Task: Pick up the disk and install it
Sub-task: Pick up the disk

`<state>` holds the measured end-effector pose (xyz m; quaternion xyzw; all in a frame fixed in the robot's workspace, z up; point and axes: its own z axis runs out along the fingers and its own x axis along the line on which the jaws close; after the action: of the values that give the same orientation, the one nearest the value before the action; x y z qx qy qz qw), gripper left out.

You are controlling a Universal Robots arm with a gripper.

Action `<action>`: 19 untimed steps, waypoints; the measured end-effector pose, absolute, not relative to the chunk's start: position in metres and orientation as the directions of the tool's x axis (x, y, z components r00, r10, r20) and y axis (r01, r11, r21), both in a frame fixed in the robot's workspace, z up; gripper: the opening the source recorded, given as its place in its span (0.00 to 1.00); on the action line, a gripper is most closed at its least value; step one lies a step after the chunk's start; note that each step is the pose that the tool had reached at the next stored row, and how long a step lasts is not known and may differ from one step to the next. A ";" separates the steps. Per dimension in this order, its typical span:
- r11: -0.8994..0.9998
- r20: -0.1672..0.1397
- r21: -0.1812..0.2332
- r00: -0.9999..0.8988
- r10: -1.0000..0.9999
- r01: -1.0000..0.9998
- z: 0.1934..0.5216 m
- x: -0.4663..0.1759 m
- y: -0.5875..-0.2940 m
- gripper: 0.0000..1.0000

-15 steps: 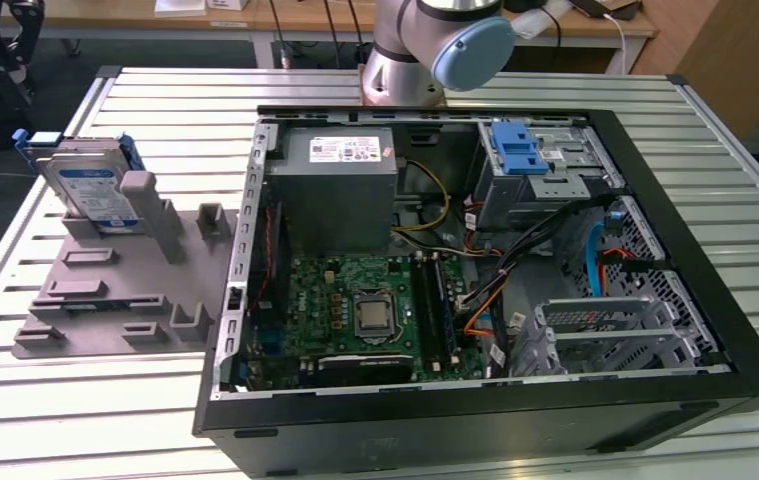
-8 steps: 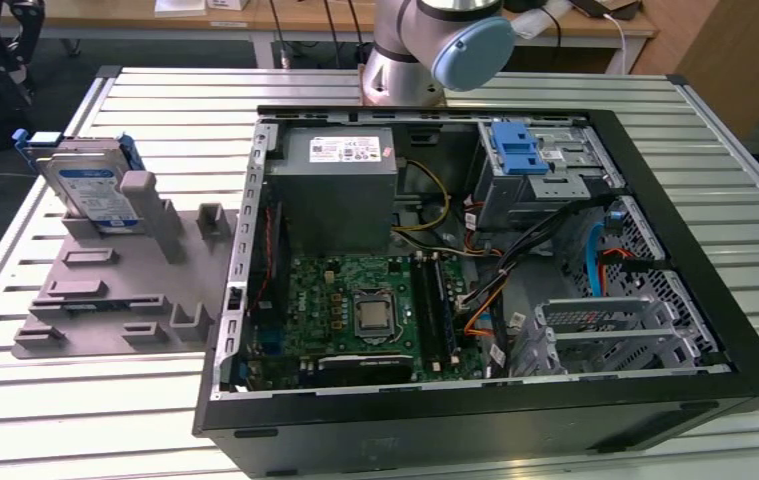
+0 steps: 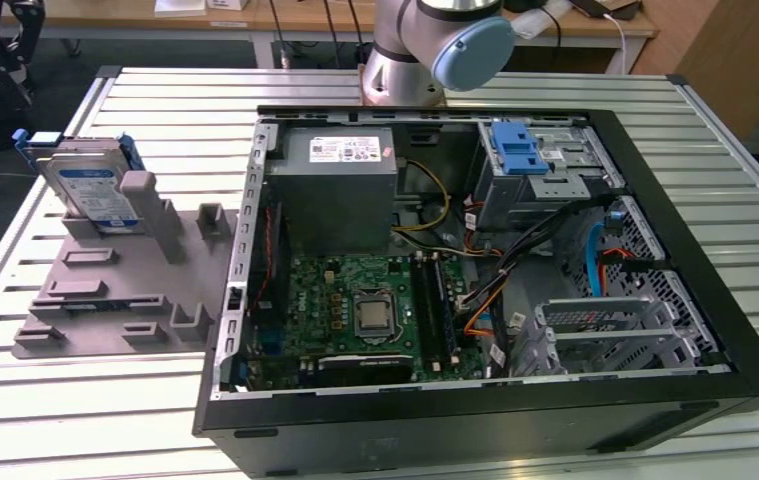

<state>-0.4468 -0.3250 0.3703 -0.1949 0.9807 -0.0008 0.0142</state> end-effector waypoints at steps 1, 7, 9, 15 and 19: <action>0.924 -0.027 -0.007 -0.924 -0.382 -0.382 0.370 -0.447 -0.325 0.11; 0.924 -0.027 -0.007 -0.923 -0.383 -0.383 0.370 -0.447 -0.325 0.11; 0.920 -0.027 -0.007 -0.919 -0.392 -0.392 0.370 -0.447 -0.325 0.11; 0.885 -0.027 -0.007 -0.884 -0.466 -0.466 0.370 -0.447 -0.325 0.11; 0.861 -0.024 -0.013 -0.860 -0.509 -0.509 0.370 -0.447 -0.325 0.11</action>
<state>-0.4468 -0.3250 0.3703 -0.2638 0.9645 -0.0034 0.0131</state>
